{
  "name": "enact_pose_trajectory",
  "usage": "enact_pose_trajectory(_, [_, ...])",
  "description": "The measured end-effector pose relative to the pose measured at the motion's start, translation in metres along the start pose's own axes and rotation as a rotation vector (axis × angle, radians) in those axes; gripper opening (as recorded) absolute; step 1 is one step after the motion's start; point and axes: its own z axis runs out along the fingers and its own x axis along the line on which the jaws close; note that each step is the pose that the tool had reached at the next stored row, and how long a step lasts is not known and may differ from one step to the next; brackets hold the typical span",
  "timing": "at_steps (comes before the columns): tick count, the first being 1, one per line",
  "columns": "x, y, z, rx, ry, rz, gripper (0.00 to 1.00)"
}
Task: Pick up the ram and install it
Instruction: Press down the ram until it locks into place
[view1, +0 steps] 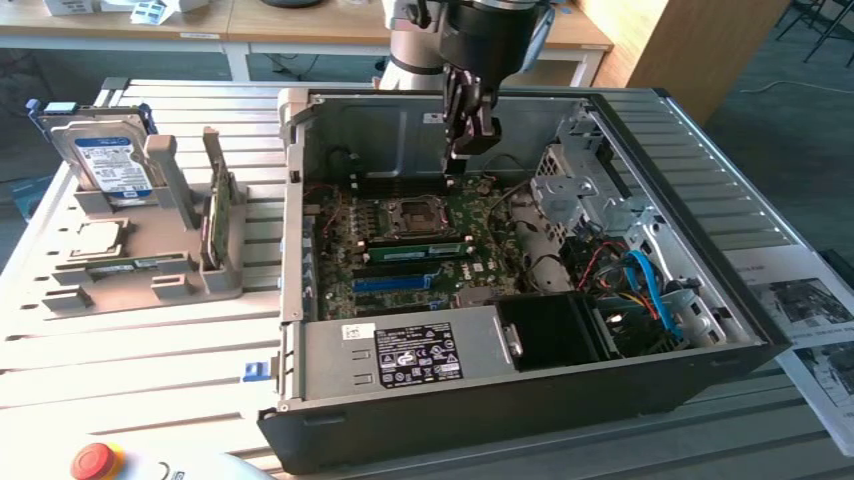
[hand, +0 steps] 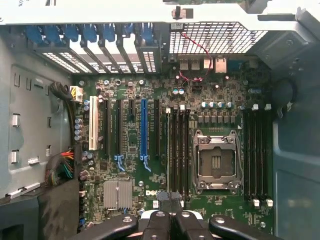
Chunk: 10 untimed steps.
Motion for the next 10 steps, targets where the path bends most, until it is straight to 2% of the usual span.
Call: enact_pose_trajectory(10, [0.0001,0.0001,-0.002,0.0,0.0,0.0,0.11])
